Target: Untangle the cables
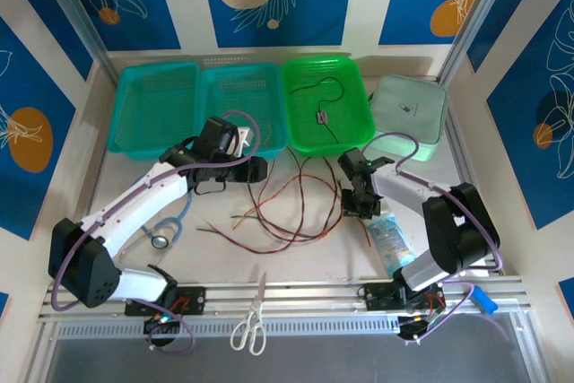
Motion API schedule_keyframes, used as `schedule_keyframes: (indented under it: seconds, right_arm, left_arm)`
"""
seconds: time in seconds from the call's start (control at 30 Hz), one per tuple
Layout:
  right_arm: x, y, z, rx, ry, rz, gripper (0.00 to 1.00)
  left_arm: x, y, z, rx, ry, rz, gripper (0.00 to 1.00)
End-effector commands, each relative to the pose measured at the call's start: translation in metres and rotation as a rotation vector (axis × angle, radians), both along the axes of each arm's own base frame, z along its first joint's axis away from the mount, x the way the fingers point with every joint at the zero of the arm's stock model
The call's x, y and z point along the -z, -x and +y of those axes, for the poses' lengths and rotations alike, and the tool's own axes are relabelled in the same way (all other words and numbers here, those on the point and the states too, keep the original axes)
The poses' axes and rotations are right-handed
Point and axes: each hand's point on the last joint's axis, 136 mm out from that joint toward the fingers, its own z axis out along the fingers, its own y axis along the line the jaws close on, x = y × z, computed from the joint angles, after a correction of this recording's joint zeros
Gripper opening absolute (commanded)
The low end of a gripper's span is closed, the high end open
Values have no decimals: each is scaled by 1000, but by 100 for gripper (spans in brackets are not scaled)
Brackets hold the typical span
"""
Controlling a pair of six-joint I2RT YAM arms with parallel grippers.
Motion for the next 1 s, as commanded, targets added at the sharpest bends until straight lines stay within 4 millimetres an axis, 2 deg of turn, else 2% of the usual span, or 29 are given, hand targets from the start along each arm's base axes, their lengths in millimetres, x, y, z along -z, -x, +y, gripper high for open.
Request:
schedule_keyframes:
  seconds: [0.0, 0.17, 0.33, 0.47, 0.63, 0.77, 0.87, 0.97]
  right_arm:
    - [0, 3, -5, -10, 16, 46, 30]
    - [7, 6, 0, -40, 4, 94, 24]
    - [11, 11, 7, -99, 7, 127, 18]
    - [0, 10, 15, -142, 9, 105, 2]
    - [-29, 10, 24, -162, -32, 53, 0]
    - [-61, 13, 36, -145, -135, 12, 0]
    - [-87, 15, 47, -102, -254, -15, 0]
    - [-112, 12, 64, -24, -432, -41, 0]
  left_arm:
    - [-10, -3, -7, 17, 7, -14, 66]
    - [-15, -5, -9, 39, -5, -10, 66]
    - [-48, -7, -14, 109, -24, -39, 66]
    - [-62, -5, -14, 133, -35, -48, 66]
    - [-82, 3, -23, 169, -2, -100, 66]
    - [-87, 6, -28, 212, 15, -127, 66]
    - [-90, 9, -36, 254, 31, -135, 65]
    - [-94, 15, -53, 305, 125, -118, 65]
